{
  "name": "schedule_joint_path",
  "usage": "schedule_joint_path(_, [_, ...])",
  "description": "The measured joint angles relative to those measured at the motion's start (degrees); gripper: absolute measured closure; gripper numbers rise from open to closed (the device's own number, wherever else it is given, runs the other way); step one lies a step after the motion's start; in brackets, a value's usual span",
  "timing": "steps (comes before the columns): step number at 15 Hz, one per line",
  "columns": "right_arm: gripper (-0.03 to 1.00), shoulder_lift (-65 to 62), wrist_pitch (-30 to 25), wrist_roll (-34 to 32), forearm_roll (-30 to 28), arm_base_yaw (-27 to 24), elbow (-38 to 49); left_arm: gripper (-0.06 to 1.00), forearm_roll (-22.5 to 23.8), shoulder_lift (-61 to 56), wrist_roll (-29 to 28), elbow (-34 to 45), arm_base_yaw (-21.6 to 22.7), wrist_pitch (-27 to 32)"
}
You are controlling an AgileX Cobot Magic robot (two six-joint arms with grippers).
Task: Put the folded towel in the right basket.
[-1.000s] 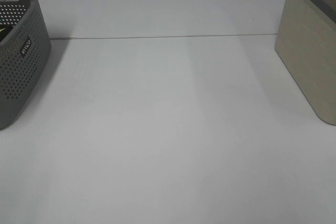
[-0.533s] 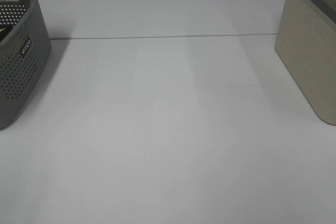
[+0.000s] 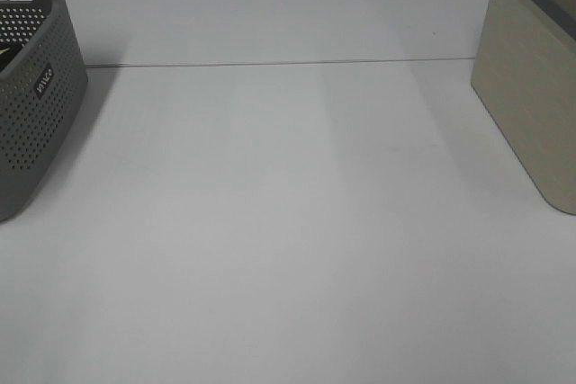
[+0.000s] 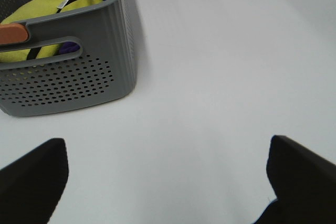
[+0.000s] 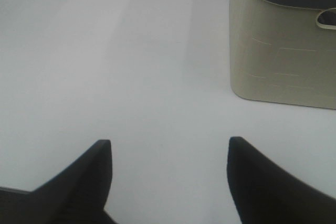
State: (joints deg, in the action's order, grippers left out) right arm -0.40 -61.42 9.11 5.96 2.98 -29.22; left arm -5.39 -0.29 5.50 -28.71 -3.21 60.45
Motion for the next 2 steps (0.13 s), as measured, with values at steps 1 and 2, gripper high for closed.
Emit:
schedule_joint_path(1, [0.36, 0.0, 0.0, 0.0, 0.0, 0.0, 0.0, -0.03, 0.0, 0.0, 0.0, 0.0, 0.0, 0.0])
schedule_joint_path(2, [0.36, 0.0, 0.0, 0.0, 0.0, 0.0, 0.0, -0.03, 0.0, 0.0, 0.0, 0.0, 0.0, 0.0])
